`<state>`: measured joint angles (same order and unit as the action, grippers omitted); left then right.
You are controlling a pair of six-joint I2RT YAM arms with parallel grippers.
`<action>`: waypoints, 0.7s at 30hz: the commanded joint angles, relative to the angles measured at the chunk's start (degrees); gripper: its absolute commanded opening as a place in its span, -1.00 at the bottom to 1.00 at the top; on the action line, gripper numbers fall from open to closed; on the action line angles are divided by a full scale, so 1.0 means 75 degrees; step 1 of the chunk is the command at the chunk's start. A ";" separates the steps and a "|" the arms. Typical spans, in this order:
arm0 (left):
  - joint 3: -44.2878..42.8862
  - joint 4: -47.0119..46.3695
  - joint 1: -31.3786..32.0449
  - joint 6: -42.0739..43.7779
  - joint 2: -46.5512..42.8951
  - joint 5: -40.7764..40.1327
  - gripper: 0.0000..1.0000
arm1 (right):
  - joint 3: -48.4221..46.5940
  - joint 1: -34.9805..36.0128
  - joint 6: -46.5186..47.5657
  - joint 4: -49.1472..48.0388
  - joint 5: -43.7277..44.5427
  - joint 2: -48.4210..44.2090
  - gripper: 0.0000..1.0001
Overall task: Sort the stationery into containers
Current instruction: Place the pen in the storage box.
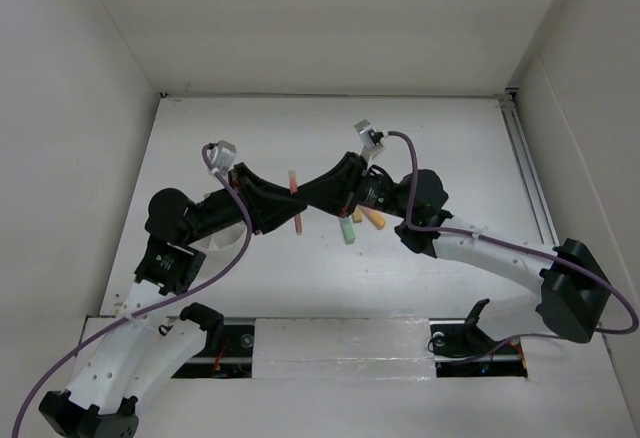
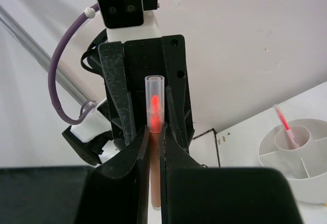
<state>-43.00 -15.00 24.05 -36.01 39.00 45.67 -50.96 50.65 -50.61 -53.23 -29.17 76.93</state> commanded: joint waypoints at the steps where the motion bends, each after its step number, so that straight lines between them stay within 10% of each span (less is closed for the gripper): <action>1: -0.0032 -0.0248 -0.0031 0.0184 0.0061 0.0156 -0.37 | -0.0611 0.0160 -0.0190 -0.1012 -0.0423 0.0008 -1.00; 15: -0.0114 -0.0296 -0.0031 0.0184 -0.0009 0.0344 -0.33 | -0.1022 0.0160 -0.0119 -0.0578 -0.0552 0.0009 -1.00; 21: -0.0417 -0.0040 -0.0031 0.0184 -0.0009 -0.0402 -1.00 | -0.0928 0.0231 -0.0190 -0.0742 -0.0927 0.0173 -1.00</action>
<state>-43.40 -15.79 24.12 -36.36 38.65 47.97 -54.94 51.05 -50.33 -53.04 -31.48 78.52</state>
